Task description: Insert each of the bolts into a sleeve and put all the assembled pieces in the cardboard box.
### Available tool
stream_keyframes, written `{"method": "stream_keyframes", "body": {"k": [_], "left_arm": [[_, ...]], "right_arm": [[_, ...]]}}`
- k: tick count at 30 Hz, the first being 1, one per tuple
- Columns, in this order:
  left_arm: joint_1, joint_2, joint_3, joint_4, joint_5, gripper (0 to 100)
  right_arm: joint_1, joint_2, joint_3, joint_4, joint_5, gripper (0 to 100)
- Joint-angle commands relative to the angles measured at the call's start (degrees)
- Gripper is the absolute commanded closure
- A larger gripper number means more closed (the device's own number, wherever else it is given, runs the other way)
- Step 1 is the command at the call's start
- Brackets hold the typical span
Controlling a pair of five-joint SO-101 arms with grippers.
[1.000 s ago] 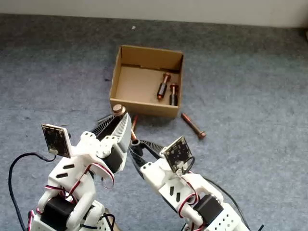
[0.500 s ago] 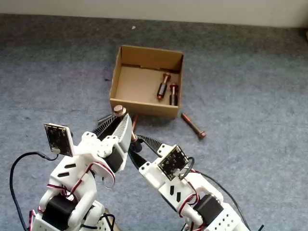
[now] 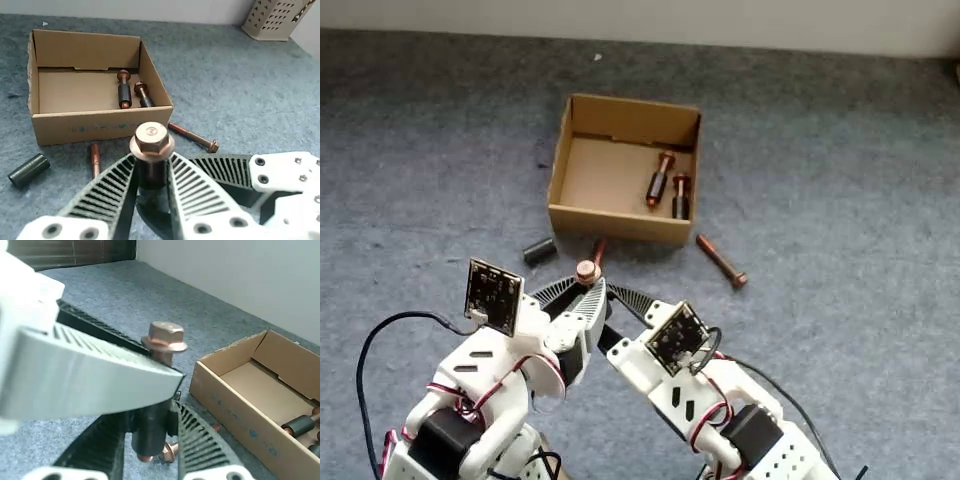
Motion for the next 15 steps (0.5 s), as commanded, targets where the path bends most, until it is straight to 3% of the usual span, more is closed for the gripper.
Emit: {"method": "stream_keyframes", "body": {"k": [1,5,11,15], "left_arm": [[0.8,-0.1,-0.3,5.2,-0.5,81],[0.7,-0.1,-1.4,9.2,-0.4,71],[-1.4,-0.1,-7.3,13.2,1.4,74],[-9.2,-0.2,-7.7,13.2,1.5,74]], "right_arm": [[0.1,-1.1,4.4,-2.0,0.7,99.3],[0.1,-1.1,4.4,-2.0,0.7,99.3],[1.5,-1.1,4.4,-1.7,0.3,99.3],[7.3,-1.1,4.4,-1.6,-9.7,99.3]]}}
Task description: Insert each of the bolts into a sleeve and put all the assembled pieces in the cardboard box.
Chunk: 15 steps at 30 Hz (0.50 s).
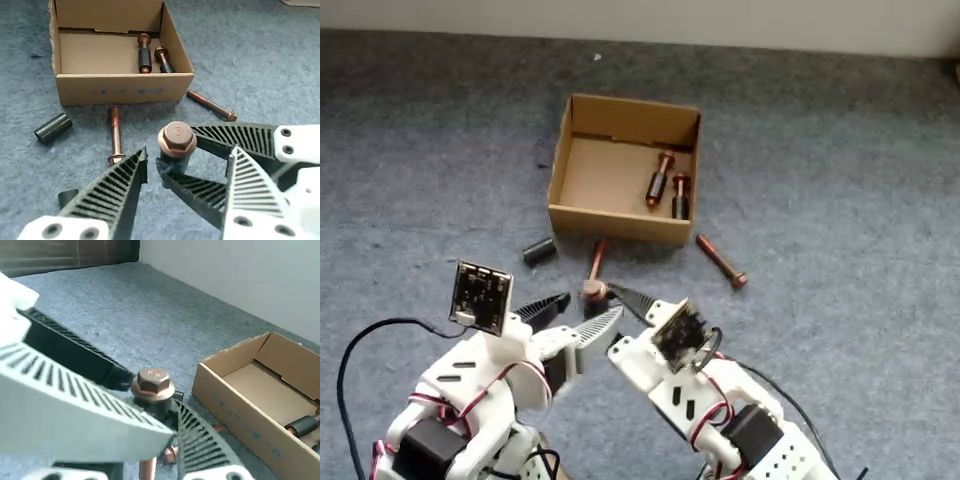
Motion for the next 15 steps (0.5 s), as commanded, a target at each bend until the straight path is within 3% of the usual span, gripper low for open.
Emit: {"method": "stream_keyframes", "body": {"k": [1,7,15], "left_arm": [[-8.7,-0.4,-2.2,0.5,0.0,74],[-18.6,-0.4,-1.3,1.1,0.1,74],[-28.4,-0.4,11.8,0.5,0.1,74]], "right_arm": [[6.2,-1.1,4.4,-1.6,-7.5,99.3],[12.4,-1.1,4.4,-1.5,-7.6,99.3],[17.3,-1.0,2.9,4.1,-7.6,99.3]]}}
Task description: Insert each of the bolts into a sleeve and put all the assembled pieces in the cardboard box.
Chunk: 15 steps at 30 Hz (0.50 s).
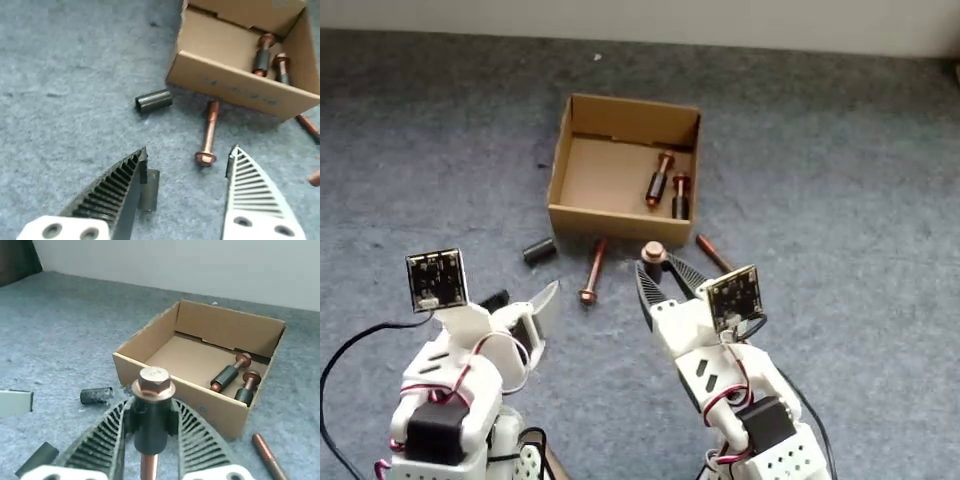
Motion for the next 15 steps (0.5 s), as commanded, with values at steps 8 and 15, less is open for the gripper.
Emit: {"method": "stream_keyframes", "body": {"k": [8,15], "left_arm": [[-4.4,-0.5,11.5,-0.4,0.6,74],[-4.4,-0.5,18.1,-6.7,0.4,74]], "right_arm": [[1.7,3.9,-4.2,0.7,3.6,99.3],[1.9,25.3,-16.4,-8.2,4.0,99.3]]}}
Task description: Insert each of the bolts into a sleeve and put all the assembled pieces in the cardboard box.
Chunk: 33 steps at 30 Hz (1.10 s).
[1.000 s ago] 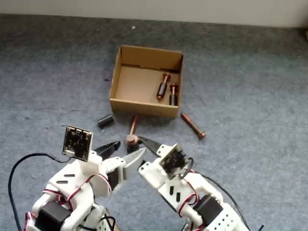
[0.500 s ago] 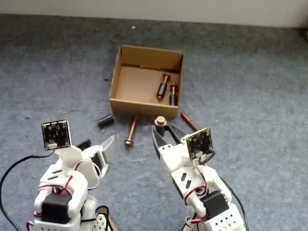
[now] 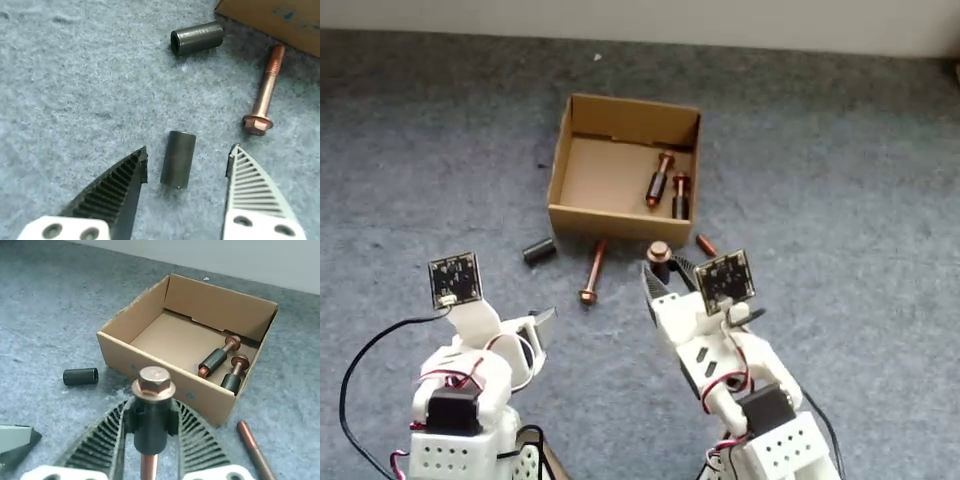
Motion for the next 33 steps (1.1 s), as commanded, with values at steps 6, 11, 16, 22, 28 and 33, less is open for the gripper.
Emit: {"method": "stream_keyframes", "body": {"k": [6,11,16,22,28,33], "left_arm": [[-0.5,-0.3,6.0,-12.1,0.4,74],[-0.5,-0.3,6.0,-12.1,0.4,74],[-0.4,-0.3,6.0,-12.1,0.3,74],[-0.3,-0.3,6.0,-12.4,0.3,74],[-0.3,-0.3,6.0,-12.5,0.3,74],[-0.3,-0.3,6.0,-12.5,0.3,74]], "right_arm": [[0.9,29.3,-19.9,-12.4,0.4,99.3],[5.1,44.3,-28.2,-21.8,0.4,99.3],[8.9,58.0,-35.8,-30.9,0.4,99.3],[10.6,72.5,-42.0,-40.3,0.4,99.3],[10.8,84.9,-46.4,-43.0,0.4,99.1],[10.8,91.8,-50.6,-42.4,0.4,98.7]]}}
